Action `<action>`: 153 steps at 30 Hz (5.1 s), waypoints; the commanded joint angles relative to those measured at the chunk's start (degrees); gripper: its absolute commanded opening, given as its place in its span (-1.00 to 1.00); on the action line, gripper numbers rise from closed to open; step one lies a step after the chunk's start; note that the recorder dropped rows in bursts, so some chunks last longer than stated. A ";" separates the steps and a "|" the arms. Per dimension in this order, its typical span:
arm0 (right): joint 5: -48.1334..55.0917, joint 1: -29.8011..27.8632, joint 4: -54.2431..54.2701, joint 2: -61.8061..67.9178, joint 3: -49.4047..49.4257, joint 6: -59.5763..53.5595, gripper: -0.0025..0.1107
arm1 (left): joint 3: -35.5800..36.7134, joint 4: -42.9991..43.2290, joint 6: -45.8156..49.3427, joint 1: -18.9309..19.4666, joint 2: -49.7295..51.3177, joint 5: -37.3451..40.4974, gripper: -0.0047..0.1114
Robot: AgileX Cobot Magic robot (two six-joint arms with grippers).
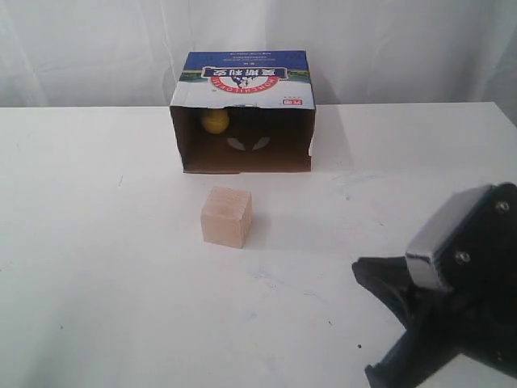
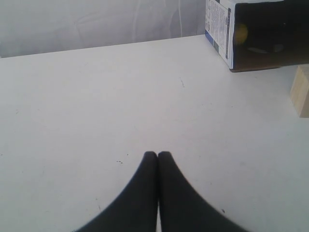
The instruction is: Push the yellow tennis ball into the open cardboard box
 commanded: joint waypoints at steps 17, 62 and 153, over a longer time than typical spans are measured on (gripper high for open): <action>2.38 -3.88 0.14 -28.03 16.51 0.71 -0.96 | 0.19 -0.33 -0.02 -0.54 -0.29 0.00 -0.92; 13.78 -27.33 13.73 -47.18 16.51 -9.52 -0.96 | 0.19 -0.33 -0.02 -0.54 -0.29 0.00 -0.92; 12.55 -40.97 8.95 -47.18 16.51 -5.06 -0.96 | 0.19 -0.33 -0.02 -0.54 -0.29 0.00 -0.92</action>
